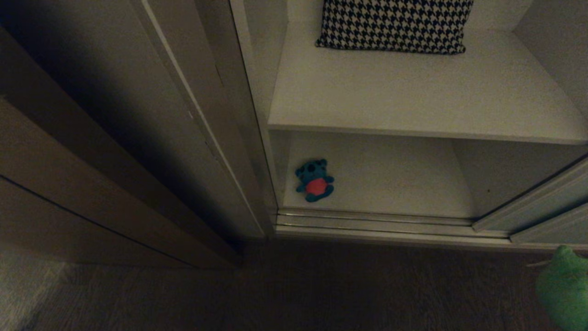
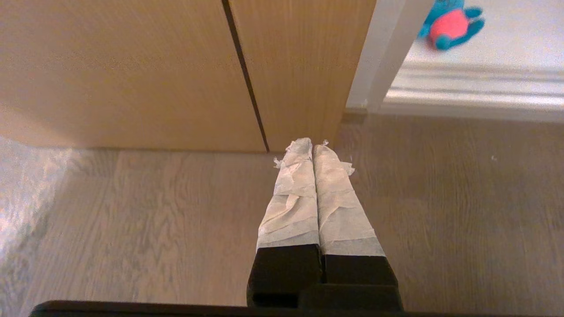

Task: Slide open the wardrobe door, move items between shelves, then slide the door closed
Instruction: Place the green doll on the lower shelf

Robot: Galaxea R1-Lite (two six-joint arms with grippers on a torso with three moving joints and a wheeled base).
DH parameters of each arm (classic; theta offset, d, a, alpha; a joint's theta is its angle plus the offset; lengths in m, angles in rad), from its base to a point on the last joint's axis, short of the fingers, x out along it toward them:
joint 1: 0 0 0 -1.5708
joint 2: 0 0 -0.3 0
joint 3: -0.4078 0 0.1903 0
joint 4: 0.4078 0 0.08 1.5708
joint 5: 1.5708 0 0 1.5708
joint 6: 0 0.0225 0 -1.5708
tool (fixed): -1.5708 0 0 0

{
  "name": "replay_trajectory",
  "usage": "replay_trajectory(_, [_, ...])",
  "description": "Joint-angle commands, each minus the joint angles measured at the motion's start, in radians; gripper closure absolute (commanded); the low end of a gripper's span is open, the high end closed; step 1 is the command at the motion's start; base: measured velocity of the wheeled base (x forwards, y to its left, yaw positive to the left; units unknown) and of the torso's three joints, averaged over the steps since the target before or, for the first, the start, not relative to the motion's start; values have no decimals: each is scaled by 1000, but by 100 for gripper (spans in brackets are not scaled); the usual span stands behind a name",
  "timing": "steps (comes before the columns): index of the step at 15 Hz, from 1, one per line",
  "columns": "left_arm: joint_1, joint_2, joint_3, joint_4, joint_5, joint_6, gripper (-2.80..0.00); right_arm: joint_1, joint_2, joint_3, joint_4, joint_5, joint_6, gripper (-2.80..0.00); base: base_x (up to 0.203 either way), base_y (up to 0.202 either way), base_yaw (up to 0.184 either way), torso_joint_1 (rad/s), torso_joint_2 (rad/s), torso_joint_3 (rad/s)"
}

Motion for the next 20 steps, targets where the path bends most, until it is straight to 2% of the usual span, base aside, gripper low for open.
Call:
replay_trajectory(1, [0,0,-1,0,1,-1,0,0,2,1,0,0,0,0,0,0,0,6,2,-197])
replay_trajectory(20, [0,1,-1,0,2,-4,0,0,2,1,0,0,0,0,0,0,0,2,2,-199])
